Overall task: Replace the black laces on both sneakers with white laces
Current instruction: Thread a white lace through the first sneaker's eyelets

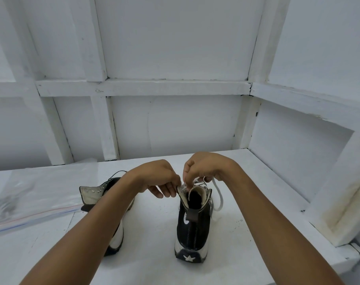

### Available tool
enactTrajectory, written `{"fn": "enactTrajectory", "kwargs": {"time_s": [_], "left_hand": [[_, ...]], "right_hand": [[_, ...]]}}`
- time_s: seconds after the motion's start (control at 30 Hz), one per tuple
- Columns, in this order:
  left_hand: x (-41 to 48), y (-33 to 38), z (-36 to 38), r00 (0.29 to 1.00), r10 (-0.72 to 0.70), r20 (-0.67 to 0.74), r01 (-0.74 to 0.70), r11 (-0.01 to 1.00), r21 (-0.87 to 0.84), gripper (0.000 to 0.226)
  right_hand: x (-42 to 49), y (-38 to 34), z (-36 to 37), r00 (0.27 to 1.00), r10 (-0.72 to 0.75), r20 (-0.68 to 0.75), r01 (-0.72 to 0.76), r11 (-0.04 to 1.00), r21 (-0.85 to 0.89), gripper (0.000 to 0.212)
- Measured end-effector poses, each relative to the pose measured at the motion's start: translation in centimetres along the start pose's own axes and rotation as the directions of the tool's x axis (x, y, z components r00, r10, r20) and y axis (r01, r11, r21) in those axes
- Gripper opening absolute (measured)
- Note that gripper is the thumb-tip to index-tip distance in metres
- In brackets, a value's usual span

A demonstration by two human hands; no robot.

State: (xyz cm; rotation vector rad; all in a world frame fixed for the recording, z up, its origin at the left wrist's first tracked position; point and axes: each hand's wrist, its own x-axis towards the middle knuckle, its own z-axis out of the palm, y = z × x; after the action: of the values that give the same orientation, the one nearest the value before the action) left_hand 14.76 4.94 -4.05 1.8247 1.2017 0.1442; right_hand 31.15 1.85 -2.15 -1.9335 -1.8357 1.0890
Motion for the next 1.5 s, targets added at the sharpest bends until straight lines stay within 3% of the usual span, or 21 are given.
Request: {"fn": "enactTrajectory", "kwargs": {"time_s": [0.27,0.5,0.6,0.67,0.73,0.83,0.87,0.9,0.97,1.07,1.13,1.17,1.23,1.3,1.4,1.5], "left_hand": [[-0.1,-0.4,0.1,1.0,-0.012,-0.011,0.012,1.0,-0.026,0.025],[-0.7,-1.2,0.2,0.995,0.062,0.081,-0.062,0.998,-0.01,0.017],[-0.6,-1.0,0.1,0.994,0.043,-0.1,-0.047,0.998,-0.038,0.021],[-0.5,-0.6,0.3,0.965,0.011,-0.262,-0.062,0.981,-0.186,0.023],[-0.6,-0.3,0.4,0.943,-0.002,-0.334,-0.149,0.892,-0.426,0.023],[-0.5,0.0,0.3,0.96,0.007,-0.278,-0.237,0.547,-0.803,0.025],[-0.4,0.0,0.2,0.965,-0.01,-0.262,-0.228,0.463,-0.857,0.024],[-0.2,-0.2,0.2,0.966,-0.039,-0.255,-0.211,0.447,-0.869,0.023],[0.1,-0.5,0.2,0.961,-0.076,-0.265,-0.168,0.601,-0.781,0.021],[-0.4,-0.9,0.1,0.98,-0.031,-0.197,-0.034,0.946,-0.322,0.016],[-1.1,-0.9,0.2,1.0,0.009,-0.024,-0.01,1.0,-0.02,0.02],[-1.3,-1.0,0.1,0.999,0.024,0.039,-0.026,0.999,0.046,0.02],[-1.7,-1.1,-0.1,0.997,0.052,0.055,-0.055,0.996,0.066,0.018],[-1.8,-1.2,-0.2,0.996,0.081,-0.03,-0.081,0.997,0.006,0.015],[-1.6,-1.2,0.1,0.967,0.108,-0.23,-0.149,0.975,-0.167,0.015],[-1.4,-1.1,0.9,0.956,0.15,-0.254,-0.236,0.905,-0.355,0.022]], "right_hand": [[0.3,0.1,0.6,0.999,-0.036,-0.013,0.036,0.999,-0.011,0.015],[0.2,0.8,0.5,0.997,-0.076,-0.031,0.076,0.997,0.01,0.014],[-0.2,1.2,0.1,0.994,-0.1,-0.048,0.102,0.994,0.047,0.018],[-0.6,1.6,-0.1,0.991,-0.11,-0.07,0.115,0.991,0.065,0.025],[-1.0,2.1,-0.5,0.992,-0.102,-0.078,0.109,0.99,0.086,0.032],[-1.6,3.1,-1.1,0.993,-0.094,-0.072,0.102,0.987,0.123,0.035],[-1.9,3.4,-1.2,0.994,-0.09,-0.067,0.099,0.986,0.131,0.035],[-2.1,3.8,-1.3,0.995,-0.084,-0.058,0.091,0.987,0.13,0.035],[-2.6,4.3,-1.3,0.998,-0.058,-0.032,0.062,0.992,0.108,0.036],[-2.9,5.0,-1.3,1.0,-0.022,-0.019,0.024,0.996,0.091,0.036],[-3.2,5.4,-1.3,1.0,-0.01,-0.026,0.013,0.994,0.11,0.037],[-3.3,5.6,-1.4,1.0,-0.003,-0.03,0.006,0.993,0.115,0.037],[-3.6,5.7,-1.4,0.999,0.017,-0.039,-0.012,0.992,0.125,0.038],[-3.7,6.0,-1.2,0.998,0.037,-0.044,-0.03,0.99,0.137,0.04],[-4.0,6.3,-1.0,0.997,0.066,-0.034,-0.059,0.985,0.165,0.043],[-4.7,6.4,-0.8,0.997,0.078,-0.009,-0.074,0.971,0.226,0.033]]}}
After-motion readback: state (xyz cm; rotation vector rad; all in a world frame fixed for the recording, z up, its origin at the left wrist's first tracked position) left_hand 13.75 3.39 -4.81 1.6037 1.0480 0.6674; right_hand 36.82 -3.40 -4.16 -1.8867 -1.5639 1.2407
